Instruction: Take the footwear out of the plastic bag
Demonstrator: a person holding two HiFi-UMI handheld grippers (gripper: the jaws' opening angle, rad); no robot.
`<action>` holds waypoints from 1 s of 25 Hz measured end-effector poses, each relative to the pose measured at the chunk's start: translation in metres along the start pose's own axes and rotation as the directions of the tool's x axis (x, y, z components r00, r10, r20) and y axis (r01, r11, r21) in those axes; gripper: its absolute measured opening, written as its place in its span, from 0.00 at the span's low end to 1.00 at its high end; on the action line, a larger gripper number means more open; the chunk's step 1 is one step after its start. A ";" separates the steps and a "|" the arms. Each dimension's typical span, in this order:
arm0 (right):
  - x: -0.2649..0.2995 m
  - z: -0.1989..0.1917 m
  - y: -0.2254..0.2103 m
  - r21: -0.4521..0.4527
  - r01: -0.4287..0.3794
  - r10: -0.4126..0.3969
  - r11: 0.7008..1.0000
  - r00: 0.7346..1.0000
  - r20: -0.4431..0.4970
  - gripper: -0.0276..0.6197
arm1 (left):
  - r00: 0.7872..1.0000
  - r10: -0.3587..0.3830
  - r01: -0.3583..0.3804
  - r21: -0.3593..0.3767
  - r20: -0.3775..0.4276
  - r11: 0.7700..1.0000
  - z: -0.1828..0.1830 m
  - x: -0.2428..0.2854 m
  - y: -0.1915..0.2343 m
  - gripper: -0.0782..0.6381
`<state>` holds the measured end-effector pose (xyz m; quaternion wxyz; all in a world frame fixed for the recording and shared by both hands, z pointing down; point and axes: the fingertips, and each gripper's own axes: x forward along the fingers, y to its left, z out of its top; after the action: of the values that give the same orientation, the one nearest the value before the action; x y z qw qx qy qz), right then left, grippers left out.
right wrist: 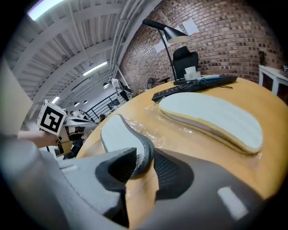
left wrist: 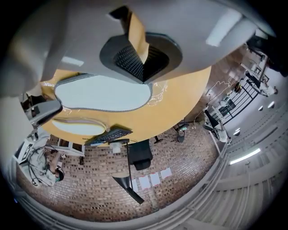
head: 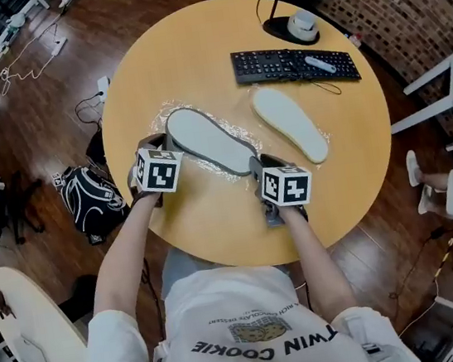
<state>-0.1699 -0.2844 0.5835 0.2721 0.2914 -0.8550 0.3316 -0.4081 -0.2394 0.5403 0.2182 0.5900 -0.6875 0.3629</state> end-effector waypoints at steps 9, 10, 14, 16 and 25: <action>-0.016 0.014 0.011 -0.182 -0.086 0.093 0.980 0.995 0.029 0.21 | 0.991 0.058 -0.035 -0.185 0.119 0.982 -0.009 -0.071 -0.038 0.11; -0.020 0.015 0.017 -0.193 -0.102 0.111 0.976 0.993 0.036 0.21 | 0.989 0.065 -0.035 -0.221 0.132 0.975 -0.012 -0.079 -0.042 0.11; -0.038 0.017 0.050 -0.258 -0.181 0.199 0.949 0.979 0.043 0.21 | 0.982 0.078 -0.019 -0.320 0.173 0.947 -0.023 -0.106 -0.061 0.11; -0.045 0.015 0.065 -0.288 -0.209 0.232 0.935 0.972 0.045 0.21 | 0.978 0.082 -0.013 -0.342 0.190 0.940 -0.029 -0.120 -0.070 0.11; -0.101 -0.010 0.135 -0.440 -0.326 0.383 0.837 0.923 0.044 0.21 | 0.962 0.182 -0.074 -0.448 0.203 0.891 -0.078 -0.195 -0.104 0.11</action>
<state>-0.1897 -0.1623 0.4679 0.2063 0.0826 -0.9614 0.1623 -0.2770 -0.0576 0.4732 0.2355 0.5185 -0.8101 0.1394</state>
